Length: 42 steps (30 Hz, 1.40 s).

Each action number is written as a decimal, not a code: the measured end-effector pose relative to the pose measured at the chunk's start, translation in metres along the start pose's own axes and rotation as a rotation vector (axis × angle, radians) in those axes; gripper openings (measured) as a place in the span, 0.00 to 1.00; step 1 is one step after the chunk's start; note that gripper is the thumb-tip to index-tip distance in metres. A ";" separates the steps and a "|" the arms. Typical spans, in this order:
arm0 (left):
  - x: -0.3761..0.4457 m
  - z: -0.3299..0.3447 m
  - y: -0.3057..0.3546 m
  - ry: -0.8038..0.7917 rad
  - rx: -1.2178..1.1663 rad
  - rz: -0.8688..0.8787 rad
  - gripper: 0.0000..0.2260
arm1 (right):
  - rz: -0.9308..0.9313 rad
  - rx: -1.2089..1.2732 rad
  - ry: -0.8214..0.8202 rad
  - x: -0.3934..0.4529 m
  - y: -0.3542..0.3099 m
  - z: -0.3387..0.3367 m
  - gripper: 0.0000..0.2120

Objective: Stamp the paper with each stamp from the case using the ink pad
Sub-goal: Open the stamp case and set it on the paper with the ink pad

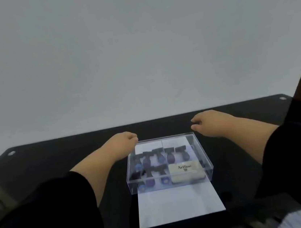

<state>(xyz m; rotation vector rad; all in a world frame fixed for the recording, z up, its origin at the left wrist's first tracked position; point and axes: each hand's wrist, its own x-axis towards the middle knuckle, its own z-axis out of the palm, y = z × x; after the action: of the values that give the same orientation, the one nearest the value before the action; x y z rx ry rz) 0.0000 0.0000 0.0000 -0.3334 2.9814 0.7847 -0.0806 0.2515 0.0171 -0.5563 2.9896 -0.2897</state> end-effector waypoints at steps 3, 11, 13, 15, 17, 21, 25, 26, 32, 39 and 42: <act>0.003 0.027 -0.019 0.008 -0.051 -0.099 0.18 | 0.059 0.031 -0.008 0.001 0.006 0.021 0.20; 0.002 0.074 -0.042 0.233 -0.146 -0.214 0.11 | 0.210 0.102 0.015 -0.001 0.015 0.066 0.15; 0.002 0.078 -0.044 0.229 -0.148 -0.262 0.10 | 0.236 0.133 0.012 0.001 0.017 0.075 0.14; 0.005 0.080 -0.048 0.209 -0.137 -0.285 0.11 | 0.253 0.160 0.012 0.004 0.019 0.085 0.12; 0.007 0.083 -0.051 0.206 -0.142 -0.289 0.11 | 0.271 0.181 0.028 0.009 0.021 0.094 0.11; 0.008 0.086 -0.052 0.229 -0.163 -0.282 0.10 | 0.270 0.149 0.037 0.015 0.022 0.100 0.09; 0.007 0.089 -0.052 0.235 -0.165 -0.284 0.11 | 0.258 0.149 0.051 0.019 0.023 0.100 0.09; 0.007 0.090 -0.052 0.239 -0.165 -0.288 0.12 | 0.256 0.151 0.056 0.019 0.023 0.100 0.08; 0.008 0.092 -0.055 0.242 -0.137 -0.286 0.12 | 0.242 0.151 0.089 0.017 0.024 0.106 0.08; 0.012 0.087 -0.055 0.229 -0.013 -0.284 0.10 | 0.218 0.088 0.050 0.014 0.020 0.100 0.07; 0.011 0.082 -0.054 0.266 0.002 -0.250 0.11 | 0.201 0.071 0.061 0.012 0.018 0.093 0.06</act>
<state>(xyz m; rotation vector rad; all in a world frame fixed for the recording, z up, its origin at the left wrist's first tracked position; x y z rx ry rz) -0.0004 -0.0084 -0.0984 -0.8538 3.0870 0.7627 -0.0873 0.2477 -0.0780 -0.2421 3.0474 -0.4009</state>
